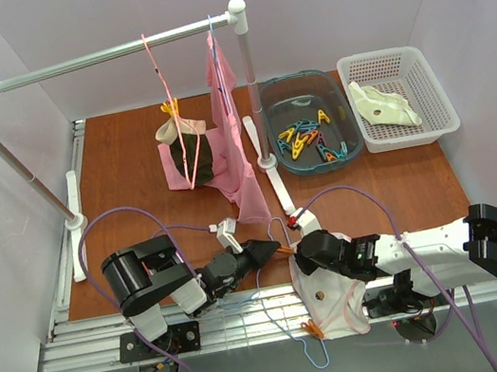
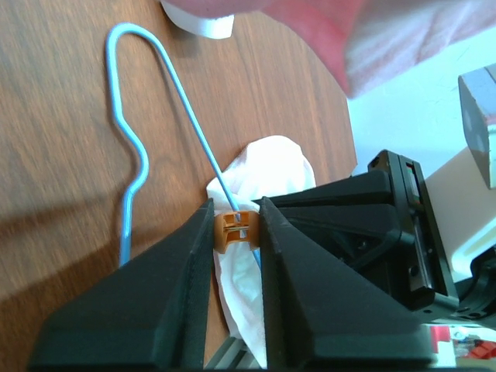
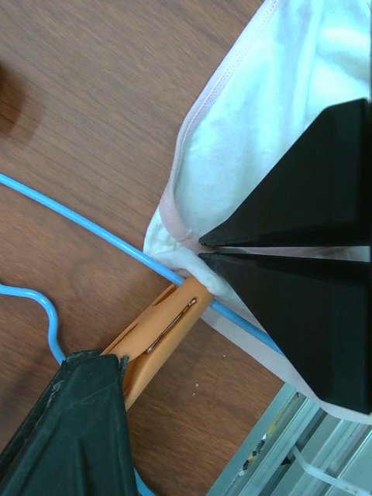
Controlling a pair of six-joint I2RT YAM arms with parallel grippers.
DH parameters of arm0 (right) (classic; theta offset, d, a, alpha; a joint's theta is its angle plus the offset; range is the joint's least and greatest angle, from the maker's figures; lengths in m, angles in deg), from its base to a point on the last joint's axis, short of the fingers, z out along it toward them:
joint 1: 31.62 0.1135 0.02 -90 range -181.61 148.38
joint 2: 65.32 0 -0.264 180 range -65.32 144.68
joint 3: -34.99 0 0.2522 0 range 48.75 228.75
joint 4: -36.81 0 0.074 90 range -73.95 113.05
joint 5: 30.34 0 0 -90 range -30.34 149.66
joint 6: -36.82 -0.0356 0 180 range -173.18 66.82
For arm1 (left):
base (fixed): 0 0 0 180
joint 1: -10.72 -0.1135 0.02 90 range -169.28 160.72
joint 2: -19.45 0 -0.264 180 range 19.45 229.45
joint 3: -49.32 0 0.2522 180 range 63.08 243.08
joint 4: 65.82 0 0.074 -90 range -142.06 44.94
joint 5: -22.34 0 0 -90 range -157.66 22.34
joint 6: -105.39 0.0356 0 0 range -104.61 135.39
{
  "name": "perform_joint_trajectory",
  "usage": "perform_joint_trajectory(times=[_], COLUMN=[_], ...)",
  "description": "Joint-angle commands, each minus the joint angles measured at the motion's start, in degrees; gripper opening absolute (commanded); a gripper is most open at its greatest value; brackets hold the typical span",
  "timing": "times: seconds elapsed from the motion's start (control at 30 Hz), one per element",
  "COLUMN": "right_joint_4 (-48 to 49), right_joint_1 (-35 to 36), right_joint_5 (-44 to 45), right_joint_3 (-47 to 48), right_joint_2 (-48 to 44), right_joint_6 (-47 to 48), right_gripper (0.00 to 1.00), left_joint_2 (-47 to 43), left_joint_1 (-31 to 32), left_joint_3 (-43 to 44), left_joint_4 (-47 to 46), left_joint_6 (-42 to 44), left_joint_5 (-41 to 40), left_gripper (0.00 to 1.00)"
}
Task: Clip the underwear to the hanger
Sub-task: Clamp the underwear onto the hanger.
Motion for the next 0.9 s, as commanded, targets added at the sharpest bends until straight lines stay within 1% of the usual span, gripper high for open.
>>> perform_joint_trajectory(times=[0.0,0.13,0.3,0.5,0.87], right_joint_4=[1.4,1.3,1.3,1.3,1.3], right_joint_1=[0.2,0.2,0.2,0.2,0.1], right_joint_5=[-0.6,-0.7,-1.1,-1.5,-2.5], right_joint_3=[2.1,2.0,1.8,2.1,2.7], right_joint_2=[0.5,0.5,0.2,1.2,2.1], right_joint_6=[0.7,0.7,0.6,0.7,1.0], right_gripper=[0.01,0.01,0.01,0.01,0.01], left_joint_2=[-0.2,0.0,1.4,1.0,-0.3], left_joint_1=[0.8,0.8,1.0,0.9,0.9], left_joint_3=[-0.6,-0.4,-1.7,-3.1,-3.7], left_joint_4=[-10.4,-10.5,-14.4,-16.8,-19.2], left_joint_6=[0.7,1.0,0.3,0.0,0.6], left_joint_5=[-0.6,-0.3,-0.8,-1.5,-2.7], left_gripper=[0.13,0.07,0.07,0.06,0.05])
